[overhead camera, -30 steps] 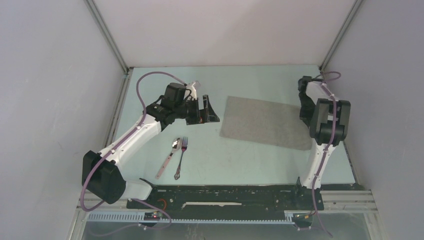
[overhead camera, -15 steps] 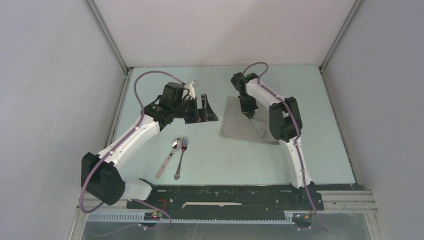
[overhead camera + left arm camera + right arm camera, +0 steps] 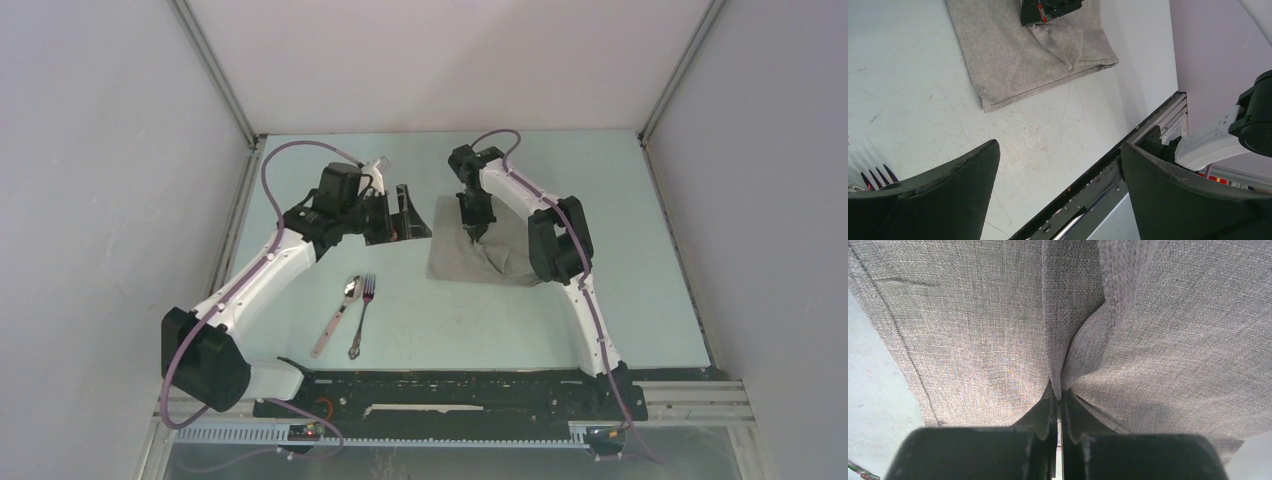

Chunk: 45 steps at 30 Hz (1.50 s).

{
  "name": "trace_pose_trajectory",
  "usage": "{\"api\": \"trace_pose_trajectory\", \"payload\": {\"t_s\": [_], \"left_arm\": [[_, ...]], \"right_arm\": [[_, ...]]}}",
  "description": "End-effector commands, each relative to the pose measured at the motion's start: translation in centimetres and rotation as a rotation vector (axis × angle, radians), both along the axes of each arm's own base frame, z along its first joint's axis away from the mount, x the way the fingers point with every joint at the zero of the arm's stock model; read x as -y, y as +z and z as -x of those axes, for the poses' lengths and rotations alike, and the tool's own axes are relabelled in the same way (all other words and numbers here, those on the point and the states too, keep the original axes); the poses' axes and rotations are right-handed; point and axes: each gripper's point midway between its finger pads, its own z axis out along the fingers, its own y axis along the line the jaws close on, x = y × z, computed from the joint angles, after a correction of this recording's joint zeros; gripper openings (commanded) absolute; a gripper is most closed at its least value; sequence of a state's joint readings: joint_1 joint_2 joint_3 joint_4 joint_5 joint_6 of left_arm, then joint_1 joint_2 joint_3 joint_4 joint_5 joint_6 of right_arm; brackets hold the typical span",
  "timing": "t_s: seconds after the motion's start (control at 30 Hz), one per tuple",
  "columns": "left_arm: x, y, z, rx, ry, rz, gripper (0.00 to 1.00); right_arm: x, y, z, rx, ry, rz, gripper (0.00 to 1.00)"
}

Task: Fold the napkin into a case and place the utensils inside
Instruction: Fold the rectangle-folded napkin at the center of the board.

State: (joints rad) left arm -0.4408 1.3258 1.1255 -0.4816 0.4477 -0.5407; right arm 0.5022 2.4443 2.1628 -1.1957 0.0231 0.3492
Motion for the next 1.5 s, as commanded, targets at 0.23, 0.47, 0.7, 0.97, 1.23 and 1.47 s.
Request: {"api": "trace_pose_trajectory", "payload": {"t_s": [0.23,0.47,0.7,0.97,1.23,1.47], "left_arm": [[-1.3,1.9,-0.5,0.066,0.025,0.030,0.99],[-1.2,2.0,-0.5,0.062,0.020,0.050,0.99],[-1.3,2.0,-0.5,0.064,0.021,0.048,0.99],[-1.2,2.1,-0.5,0.065,0.020,0.051,0.99],[-1.3,2.1,-0.5,0.066,0.023,0.051,0.99],[-1.3,2.2,-0.5,0.068,0.022,0.054,0.99]], "right_arm": [[-0.6,5.0,0.6,0.081,0.003,-0.138,0.00],[-2.7,5.1,0.5,0.077,0.016,-0.190,0.00],[-4.8,4.7,-0.2,0.070,0.031,-0.224,0.00],[-5.7,3.9,-0.5,0.051,0.033,-0.240,0.00],[-7.1,3.7,-0.3,0.045,0.047,-0.259,0.00],[-8.2,3.9,0.2,0.042,0.063,-0.273,0.00]]}}
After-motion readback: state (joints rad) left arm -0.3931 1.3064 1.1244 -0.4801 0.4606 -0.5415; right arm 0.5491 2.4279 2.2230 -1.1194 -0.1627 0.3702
